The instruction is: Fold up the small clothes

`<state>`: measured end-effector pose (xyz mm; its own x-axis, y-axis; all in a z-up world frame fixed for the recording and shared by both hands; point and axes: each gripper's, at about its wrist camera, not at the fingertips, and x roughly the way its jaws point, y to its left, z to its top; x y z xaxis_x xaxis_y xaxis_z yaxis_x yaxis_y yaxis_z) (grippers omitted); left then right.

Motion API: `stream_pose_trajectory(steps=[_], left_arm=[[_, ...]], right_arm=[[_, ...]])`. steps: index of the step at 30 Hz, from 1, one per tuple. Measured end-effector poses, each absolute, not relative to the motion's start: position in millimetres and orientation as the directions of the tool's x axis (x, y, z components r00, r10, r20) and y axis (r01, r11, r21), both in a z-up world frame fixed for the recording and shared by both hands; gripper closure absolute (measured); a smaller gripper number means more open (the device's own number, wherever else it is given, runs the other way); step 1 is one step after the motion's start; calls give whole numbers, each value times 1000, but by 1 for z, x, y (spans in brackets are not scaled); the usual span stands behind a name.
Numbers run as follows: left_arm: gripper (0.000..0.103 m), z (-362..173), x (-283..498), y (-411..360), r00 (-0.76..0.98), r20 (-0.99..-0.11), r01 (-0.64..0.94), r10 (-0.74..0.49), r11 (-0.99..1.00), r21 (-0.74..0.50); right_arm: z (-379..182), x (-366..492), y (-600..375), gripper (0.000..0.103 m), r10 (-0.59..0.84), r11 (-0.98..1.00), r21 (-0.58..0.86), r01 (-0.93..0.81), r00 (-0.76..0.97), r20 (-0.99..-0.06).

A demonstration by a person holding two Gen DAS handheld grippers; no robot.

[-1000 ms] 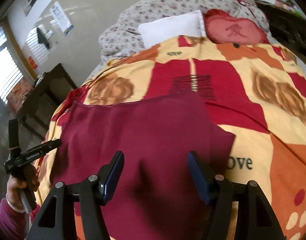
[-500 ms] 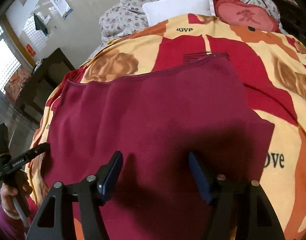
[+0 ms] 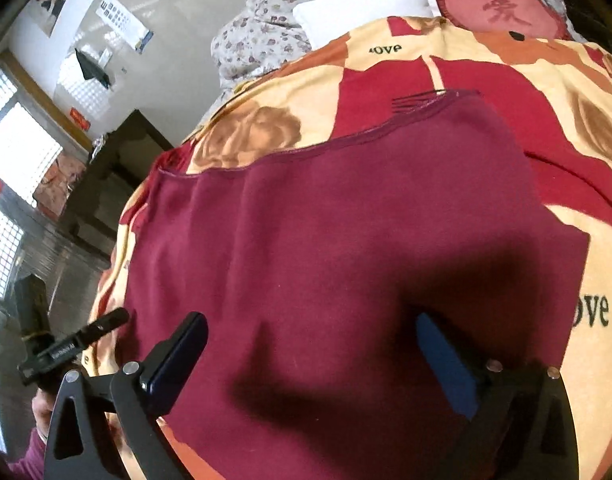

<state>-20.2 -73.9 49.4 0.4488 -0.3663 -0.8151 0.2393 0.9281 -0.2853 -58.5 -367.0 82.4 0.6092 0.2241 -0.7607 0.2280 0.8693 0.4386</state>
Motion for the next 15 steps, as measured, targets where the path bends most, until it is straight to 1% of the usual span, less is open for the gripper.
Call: stream_pose_trajectory(steps=[4,9,13,15], left_arm=[[26,50,-21,-80,452,-811,250,-372,925,-285],[26,59,-13,-92,471,-790,280,-393,916,-288],[26,73,8,-108,512,-751,328,-416,903,-276],[26,78,21,-117,515,-750,353,-414,900,-255]], right_arm=[[94,-62,-358,1,212,875,422,238,594,-776],[116,-75,-358,2,127,908,350,230,645,-753],[118,-83,-368,2,139,897,373,236,651,-746],[117,-87,-371,2,138,896,374,239,651,-747]])
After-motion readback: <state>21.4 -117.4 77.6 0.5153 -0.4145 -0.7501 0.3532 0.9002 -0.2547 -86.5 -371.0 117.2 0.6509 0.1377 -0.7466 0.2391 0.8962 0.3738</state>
